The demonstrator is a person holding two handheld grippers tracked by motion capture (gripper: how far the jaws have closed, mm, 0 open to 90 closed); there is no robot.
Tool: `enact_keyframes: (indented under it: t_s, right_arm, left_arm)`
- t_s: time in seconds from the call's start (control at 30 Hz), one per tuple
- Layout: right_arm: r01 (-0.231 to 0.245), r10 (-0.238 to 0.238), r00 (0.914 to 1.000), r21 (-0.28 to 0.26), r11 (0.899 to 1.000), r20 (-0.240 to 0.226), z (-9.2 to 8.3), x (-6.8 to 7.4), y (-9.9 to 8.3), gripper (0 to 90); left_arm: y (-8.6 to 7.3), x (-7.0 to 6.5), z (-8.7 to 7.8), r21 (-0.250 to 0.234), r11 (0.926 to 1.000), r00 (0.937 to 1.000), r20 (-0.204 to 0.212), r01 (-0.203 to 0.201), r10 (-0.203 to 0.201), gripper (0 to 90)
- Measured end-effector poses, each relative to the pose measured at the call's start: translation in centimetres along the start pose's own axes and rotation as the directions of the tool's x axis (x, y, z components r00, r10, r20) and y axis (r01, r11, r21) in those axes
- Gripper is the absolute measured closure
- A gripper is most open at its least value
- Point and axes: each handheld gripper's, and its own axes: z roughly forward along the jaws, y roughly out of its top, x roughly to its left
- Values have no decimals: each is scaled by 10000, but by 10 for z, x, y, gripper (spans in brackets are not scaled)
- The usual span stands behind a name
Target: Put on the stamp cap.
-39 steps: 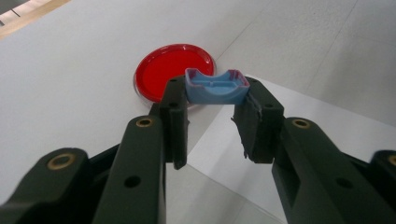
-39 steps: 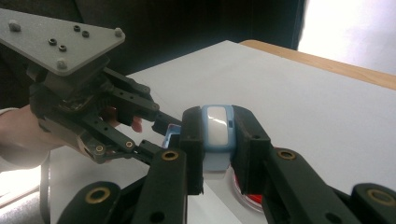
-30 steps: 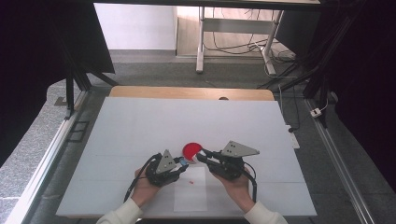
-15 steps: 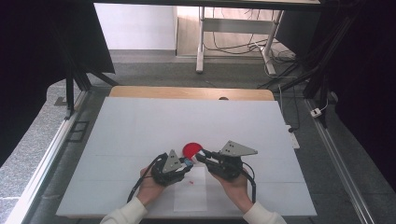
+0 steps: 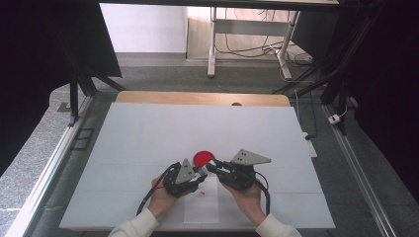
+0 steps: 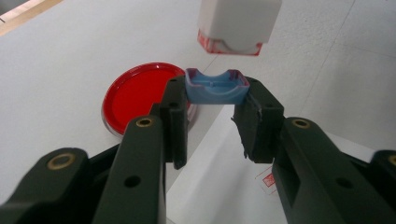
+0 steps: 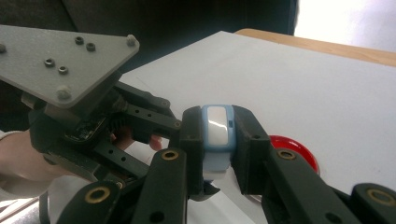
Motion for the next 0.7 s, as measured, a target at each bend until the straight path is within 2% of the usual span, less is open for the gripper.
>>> enact_keyframes:
  t_s: [0.7]
  right_arm:
    - [-276,273,9991,58,9996,325,4,2,-3,751]
  left_arm:
    - [2,-5,4,-44,9999,9999,-67,-112,112,655]
